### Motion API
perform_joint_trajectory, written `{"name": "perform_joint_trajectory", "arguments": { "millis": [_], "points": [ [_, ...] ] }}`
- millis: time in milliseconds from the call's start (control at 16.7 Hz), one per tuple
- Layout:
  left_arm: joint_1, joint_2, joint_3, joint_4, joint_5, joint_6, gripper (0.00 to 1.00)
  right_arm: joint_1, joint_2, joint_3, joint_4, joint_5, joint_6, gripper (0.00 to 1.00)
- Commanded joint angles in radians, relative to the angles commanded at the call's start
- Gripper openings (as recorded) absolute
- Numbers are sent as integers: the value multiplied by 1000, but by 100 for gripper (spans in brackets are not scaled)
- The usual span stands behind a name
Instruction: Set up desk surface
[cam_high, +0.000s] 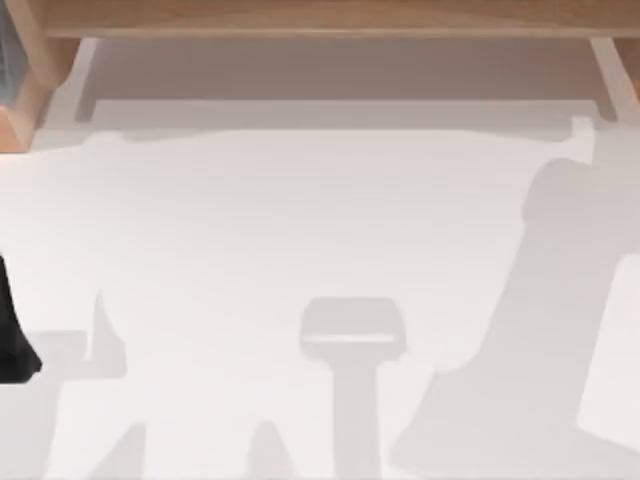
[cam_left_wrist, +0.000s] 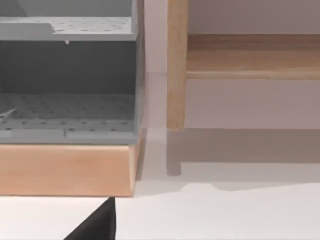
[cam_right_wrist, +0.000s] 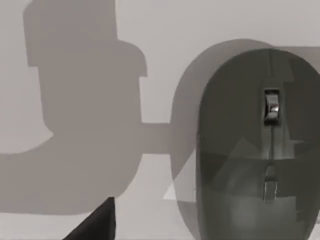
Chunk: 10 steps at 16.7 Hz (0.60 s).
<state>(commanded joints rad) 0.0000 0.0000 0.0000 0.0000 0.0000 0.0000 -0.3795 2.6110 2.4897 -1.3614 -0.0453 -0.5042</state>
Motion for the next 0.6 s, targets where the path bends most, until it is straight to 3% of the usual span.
{"name": "perform_joint_trajectory", "arguments": {
  "millis": [240,600],
  "points": [
    [0,0,0,0,0,0,100,2,-8,-2,-10,2,1,100],
    [0,0,0,0,0,0,100,10,-174,18,-189,6,14,100]
  ]
}}
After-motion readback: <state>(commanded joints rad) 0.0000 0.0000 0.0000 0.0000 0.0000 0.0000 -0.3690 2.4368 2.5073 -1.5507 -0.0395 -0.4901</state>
